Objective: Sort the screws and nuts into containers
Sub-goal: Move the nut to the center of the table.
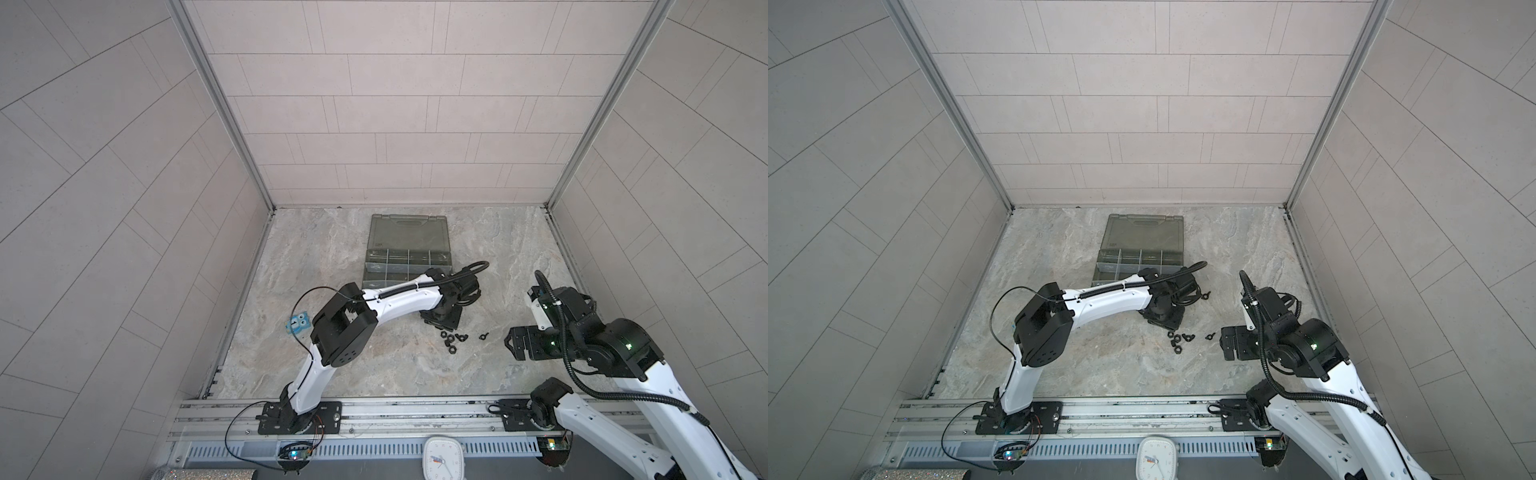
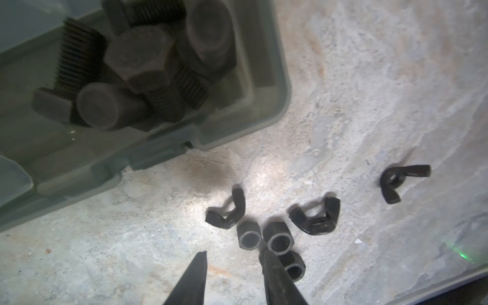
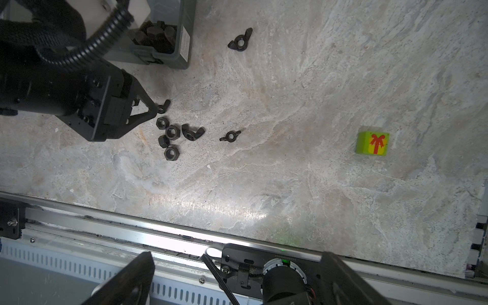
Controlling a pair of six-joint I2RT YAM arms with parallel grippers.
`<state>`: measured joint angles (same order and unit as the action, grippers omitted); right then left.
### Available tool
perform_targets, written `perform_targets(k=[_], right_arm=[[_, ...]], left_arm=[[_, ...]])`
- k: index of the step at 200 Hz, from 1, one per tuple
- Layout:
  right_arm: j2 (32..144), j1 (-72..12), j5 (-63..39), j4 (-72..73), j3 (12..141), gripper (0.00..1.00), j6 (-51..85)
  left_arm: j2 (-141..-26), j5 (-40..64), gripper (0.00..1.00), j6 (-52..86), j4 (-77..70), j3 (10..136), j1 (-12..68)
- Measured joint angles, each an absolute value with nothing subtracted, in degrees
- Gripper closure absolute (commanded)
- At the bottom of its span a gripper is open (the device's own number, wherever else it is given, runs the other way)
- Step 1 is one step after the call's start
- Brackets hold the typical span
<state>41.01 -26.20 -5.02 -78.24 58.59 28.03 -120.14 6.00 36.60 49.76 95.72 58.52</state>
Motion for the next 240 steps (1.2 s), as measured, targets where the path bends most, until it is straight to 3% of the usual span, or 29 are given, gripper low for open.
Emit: perform_targets(k=[240], right_arm=[[37.85,-26.2,-3.97,-80.73,56.97,0.01,28.12]], left_arm=[[-124.42,5.13,0.62,39.24,50.96,96.53,60.29]])
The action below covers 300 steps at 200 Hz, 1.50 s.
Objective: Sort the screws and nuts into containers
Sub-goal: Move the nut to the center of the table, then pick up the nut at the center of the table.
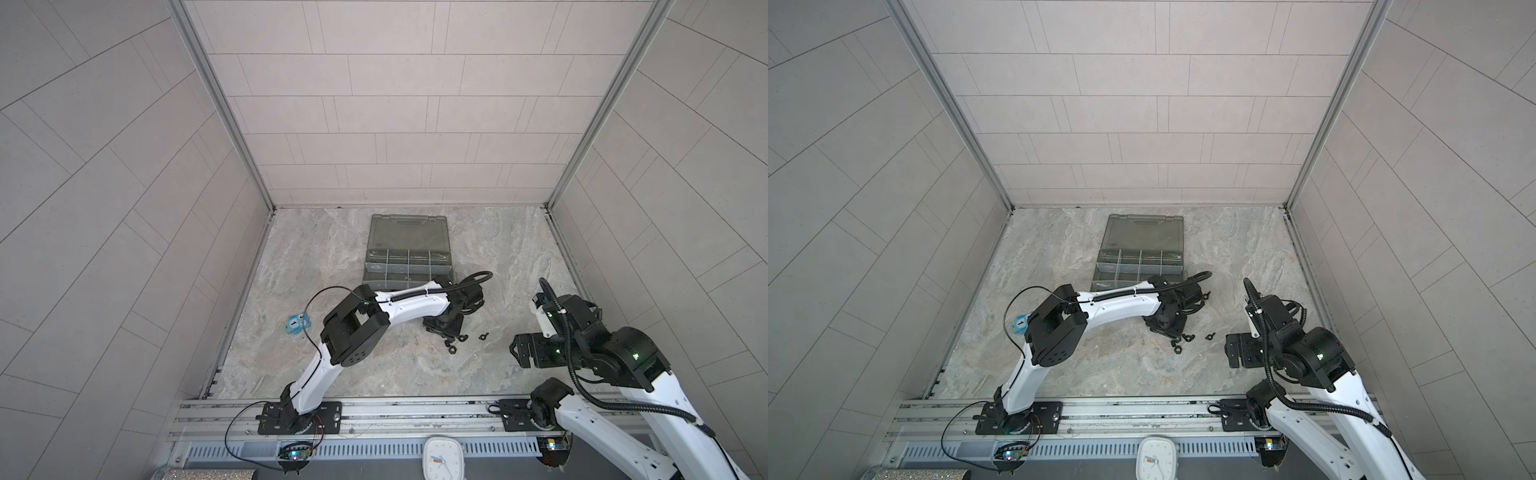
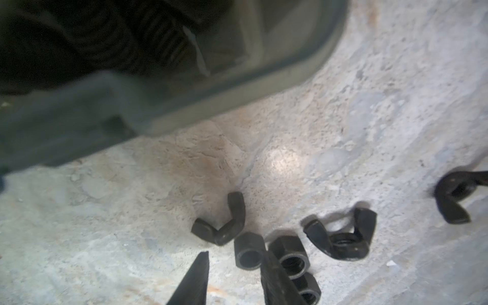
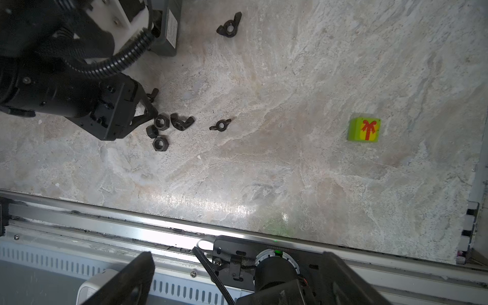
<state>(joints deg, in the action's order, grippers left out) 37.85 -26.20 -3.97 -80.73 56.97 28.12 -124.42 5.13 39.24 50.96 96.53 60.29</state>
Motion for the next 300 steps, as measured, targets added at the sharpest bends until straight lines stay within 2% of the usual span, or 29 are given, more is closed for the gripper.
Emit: perform_targets(k=[125,300], right_arm=[[37.12,-26.2,-3.57,-81.41,56.97,0.01,28.1],[36.69,-26.2,-3.57,-81.41,56.97,0.01,28.1]], left_arm=[[-125.08,5.1,0.62,39.24,52.31,100.09,60.29],[-126.13,4.8,0.62,40.27,53.15,98.54,60.29]])
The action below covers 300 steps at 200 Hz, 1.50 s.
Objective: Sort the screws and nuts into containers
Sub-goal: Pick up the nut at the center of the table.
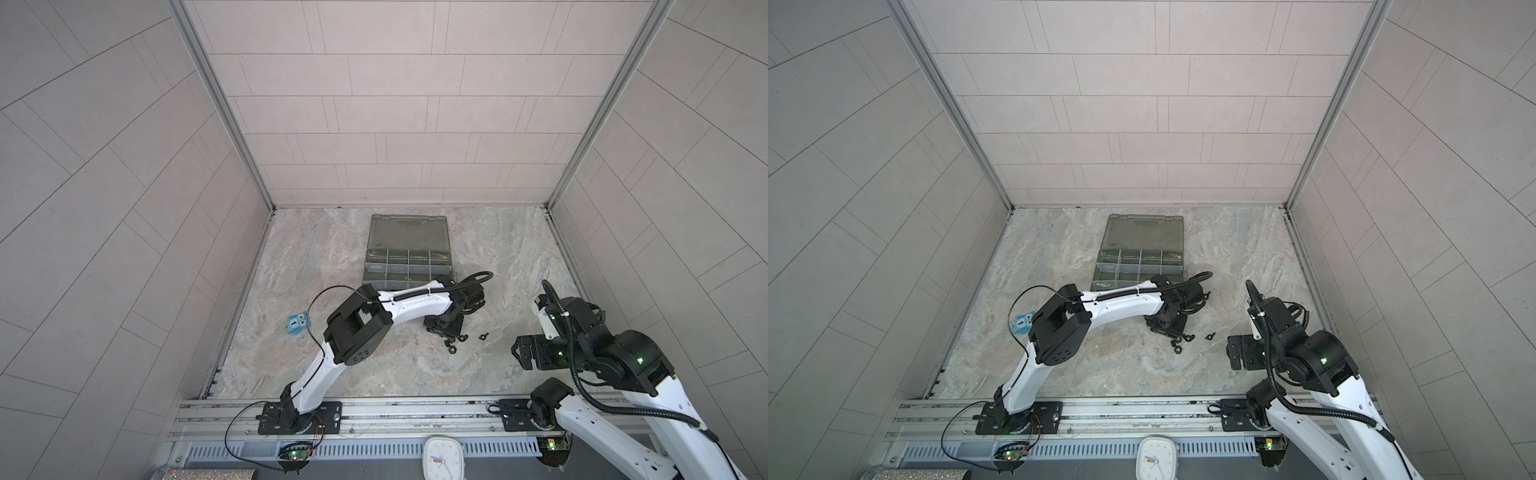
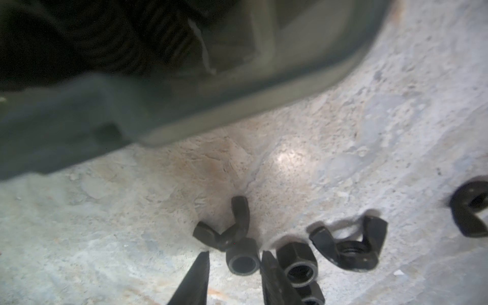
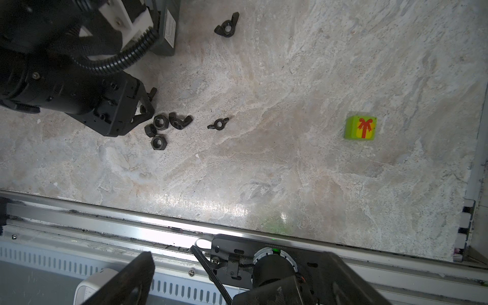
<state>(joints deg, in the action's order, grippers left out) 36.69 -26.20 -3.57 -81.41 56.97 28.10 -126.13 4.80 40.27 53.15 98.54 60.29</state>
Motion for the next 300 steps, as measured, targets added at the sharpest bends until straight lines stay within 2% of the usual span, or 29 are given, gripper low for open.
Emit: perform_targets(k=[102,124,182,300], right_arm=[[36.69,-26.2,-3.57,-81.45,56.97,0.01,28.1],[36.69,-26.2,-3.57,-81.45,56.97,0.01,28.1],[36.8,-26.17,-3.57,-81.43,56.97,0.01,28.1],[39.42,-26.2,-4.03,-80.64,56.97,0.01,28.08]], left_arm=[[-126.13,4.82,0.63,40.27,51.7,97.36,60.29],[-126.13,4.84,0.71,40.16,51.66,97.36,60.29],[-126.21,4.86,0.76,40.05,51.53,97.36,60.29],[-123.83,2.46,0.77,37.85,55.79,97.73,60.23]])
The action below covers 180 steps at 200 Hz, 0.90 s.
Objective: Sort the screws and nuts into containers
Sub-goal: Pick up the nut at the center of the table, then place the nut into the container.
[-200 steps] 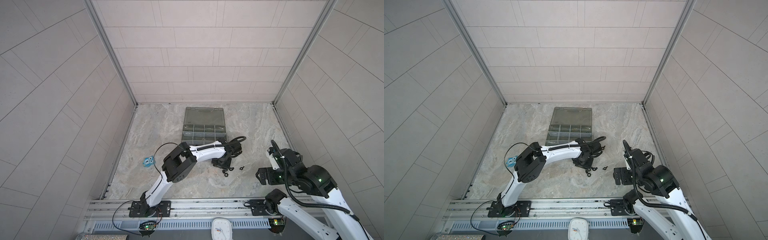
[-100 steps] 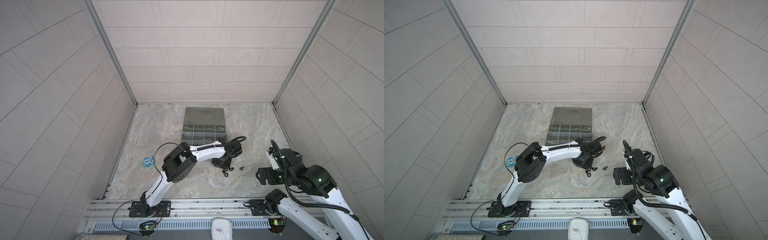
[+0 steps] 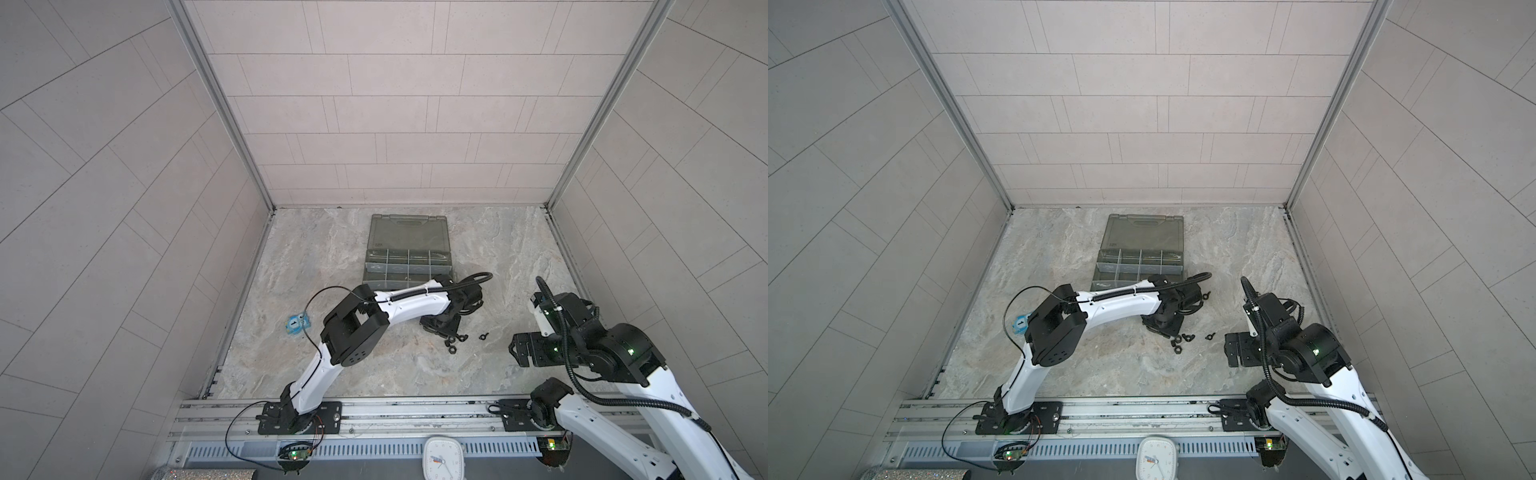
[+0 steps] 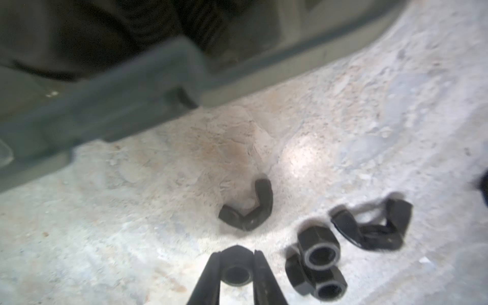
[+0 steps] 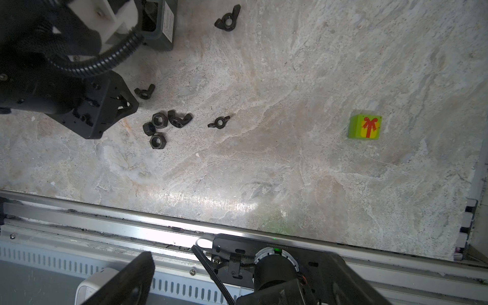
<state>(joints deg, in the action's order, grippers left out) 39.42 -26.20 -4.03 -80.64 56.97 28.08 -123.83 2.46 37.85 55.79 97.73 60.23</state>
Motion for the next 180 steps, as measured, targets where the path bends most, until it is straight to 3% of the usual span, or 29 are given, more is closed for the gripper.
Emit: perform_targets(k=[51,180], right_arm=[[42.54,-26.2,-5.17,-78.61,57.25,0.01,28.14],[54.35,-26.17,-5.76,-71.92,64.73,0.01,27.64]], left_arm=[[-117.73,2.07,0.77,36.69,57.28,96.68,57.63],[-110.72,1.39,0.75,30.92,59.16,92.88,38.3]])
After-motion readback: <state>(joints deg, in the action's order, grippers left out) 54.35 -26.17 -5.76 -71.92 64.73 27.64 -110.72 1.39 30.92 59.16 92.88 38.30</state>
